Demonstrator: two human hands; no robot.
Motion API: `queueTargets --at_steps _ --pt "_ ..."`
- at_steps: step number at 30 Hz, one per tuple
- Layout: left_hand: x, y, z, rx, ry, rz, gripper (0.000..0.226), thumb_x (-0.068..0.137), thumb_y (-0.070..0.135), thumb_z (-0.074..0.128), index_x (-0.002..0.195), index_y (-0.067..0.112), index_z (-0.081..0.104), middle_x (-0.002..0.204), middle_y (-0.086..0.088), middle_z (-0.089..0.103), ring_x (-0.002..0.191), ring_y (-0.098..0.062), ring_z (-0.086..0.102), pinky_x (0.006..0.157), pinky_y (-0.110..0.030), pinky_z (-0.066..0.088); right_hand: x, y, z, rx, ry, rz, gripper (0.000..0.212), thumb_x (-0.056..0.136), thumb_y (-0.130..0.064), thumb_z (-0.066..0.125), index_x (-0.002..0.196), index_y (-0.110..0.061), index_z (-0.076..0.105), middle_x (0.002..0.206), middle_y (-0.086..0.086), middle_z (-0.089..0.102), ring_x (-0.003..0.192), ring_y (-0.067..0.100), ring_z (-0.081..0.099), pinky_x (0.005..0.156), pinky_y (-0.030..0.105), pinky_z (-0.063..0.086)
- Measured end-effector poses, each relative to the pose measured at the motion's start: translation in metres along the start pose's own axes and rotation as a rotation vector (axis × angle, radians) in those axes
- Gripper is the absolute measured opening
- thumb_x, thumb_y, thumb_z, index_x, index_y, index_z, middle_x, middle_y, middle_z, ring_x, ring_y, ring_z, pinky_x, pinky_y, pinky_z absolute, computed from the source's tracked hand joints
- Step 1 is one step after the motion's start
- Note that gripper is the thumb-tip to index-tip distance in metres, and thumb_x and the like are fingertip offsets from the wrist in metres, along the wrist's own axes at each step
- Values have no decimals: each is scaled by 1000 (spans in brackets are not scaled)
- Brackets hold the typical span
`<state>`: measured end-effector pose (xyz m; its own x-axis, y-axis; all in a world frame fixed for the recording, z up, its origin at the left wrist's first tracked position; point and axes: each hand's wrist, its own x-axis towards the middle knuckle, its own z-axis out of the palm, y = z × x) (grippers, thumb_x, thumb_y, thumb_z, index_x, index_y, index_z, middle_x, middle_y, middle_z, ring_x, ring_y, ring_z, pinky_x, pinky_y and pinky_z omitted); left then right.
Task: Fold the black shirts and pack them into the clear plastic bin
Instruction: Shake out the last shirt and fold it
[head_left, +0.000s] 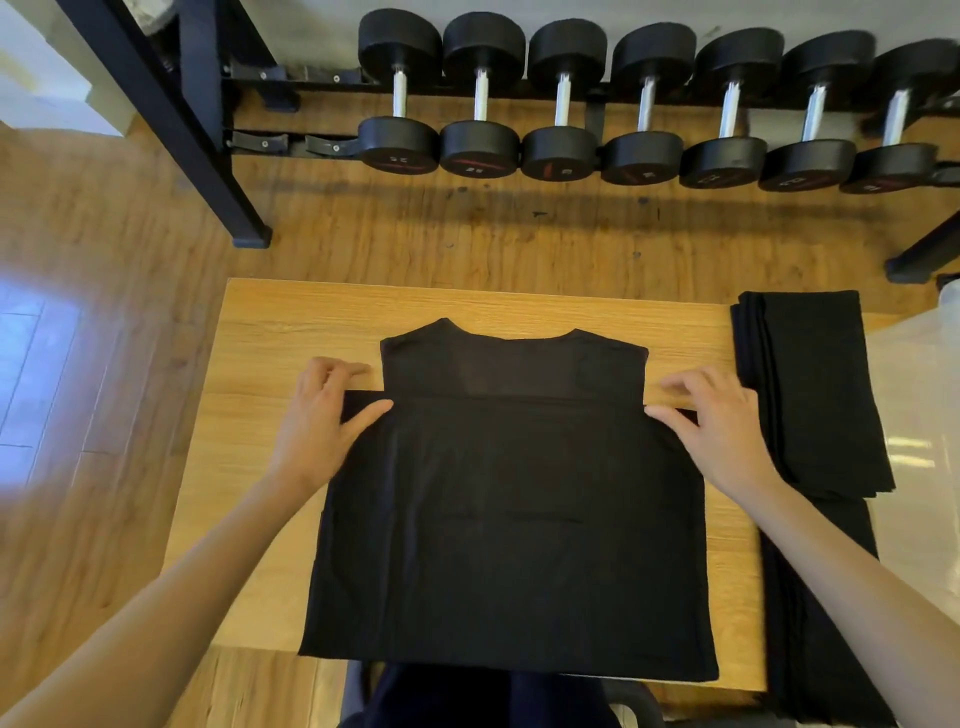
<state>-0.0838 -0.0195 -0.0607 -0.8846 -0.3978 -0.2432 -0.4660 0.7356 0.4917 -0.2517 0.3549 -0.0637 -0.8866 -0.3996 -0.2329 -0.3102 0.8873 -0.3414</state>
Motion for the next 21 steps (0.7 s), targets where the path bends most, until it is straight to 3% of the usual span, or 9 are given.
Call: queueTargets --at_steps 4,7,9,12,17,21 --pt "-7 -14 -12 -62 -47 -103 45 81 30 76 117 10 58 112 -5 50 99 -14 51 92 -32 46 -10 6 -6 -93 -76 52 40 84 -38 70 116 -15 61 108 3 58 109 27 49 93 42 34" --pt "-5 -12 -12 -101 -96 -213 32 79 25 79 101 12 59 86 0 58 78 -12 55 68 -21 45 -12 1 -7 -64 -101 130 30 83 -35 73 104 -15 64 93 -2 56 104 27 51 91 42 35" --pt "-6 -8 -10 -151 -103 -299 22 81 24 77 90 14 60 80 3 59 78 -13 56 62 -16 38 -13 -3 -8 -18 -124 166 18 84 -30 73 90 -16 65 91 -2 54 102 27 51 89 42 36" --pt "-14 -6 -10 -320 -77 -339 17 85 18 74 80 18 58 82 2 62 78 -11 58 63 -17 38 -19 -6 -11 174 -128 211 9 86 -16 70 88 -14 61 91 -1 56 94 23 54 80 34 40" --pt "-30 4 -24 -596 11 -364 22 82 11 76 96 14 59 87 1 68 82 -11 64 71 -19 45 -30 -6 -29 425 -100 240 11 86 -12 70 95 -12 64 96 2 64 88 15 57 67 21 41" --pt "-35 12 -44 -714 -94 -309 36 83 9 74 116 14 60 92 0 75 91 -12 70 82 -27 53 -37 -8 -52 565 -113 239 10 84 -12 72 93 -13 69 95 2 69 92 18 65 73 28 52"
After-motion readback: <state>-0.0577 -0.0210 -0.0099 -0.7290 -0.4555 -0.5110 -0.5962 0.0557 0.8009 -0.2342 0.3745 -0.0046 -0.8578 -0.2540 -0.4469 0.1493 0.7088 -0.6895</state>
